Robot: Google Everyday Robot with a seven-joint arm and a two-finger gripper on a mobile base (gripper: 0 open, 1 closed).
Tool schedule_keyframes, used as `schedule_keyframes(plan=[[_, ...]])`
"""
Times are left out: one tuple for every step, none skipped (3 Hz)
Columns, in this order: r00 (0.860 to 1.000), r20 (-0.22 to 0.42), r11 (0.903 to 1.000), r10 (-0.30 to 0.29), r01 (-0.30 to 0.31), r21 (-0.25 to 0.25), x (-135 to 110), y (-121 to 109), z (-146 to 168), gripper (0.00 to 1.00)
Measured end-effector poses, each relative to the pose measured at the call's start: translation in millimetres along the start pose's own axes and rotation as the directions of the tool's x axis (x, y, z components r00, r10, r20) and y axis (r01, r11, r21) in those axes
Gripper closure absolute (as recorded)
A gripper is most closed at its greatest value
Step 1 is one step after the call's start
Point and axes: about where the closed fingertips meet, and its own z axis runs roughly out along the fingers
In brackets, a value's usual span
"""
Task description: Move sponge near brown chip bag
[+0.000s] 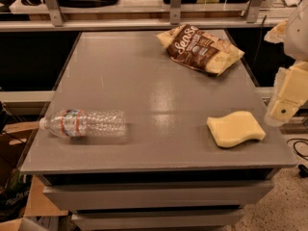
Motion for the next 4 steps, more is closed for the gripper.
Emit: schedule_keyframes(plan=[[1.0,0.002,0.9999,-0.009,0.009,0.004,-0.2,-0.2,-0.2,0.0],[0.998,0.015,0.9969,-0.068,0.068,-0.04,3.7,4.9,18.2,0.0],[0.986,0.045,0.9802,-0.158,0.162,-0.114,16.0,13.5,53.8,0.0],[0.971,0.072,0.9584,-0.226,0.235,-0.162,28.6,20.2,84.6,0.0]])
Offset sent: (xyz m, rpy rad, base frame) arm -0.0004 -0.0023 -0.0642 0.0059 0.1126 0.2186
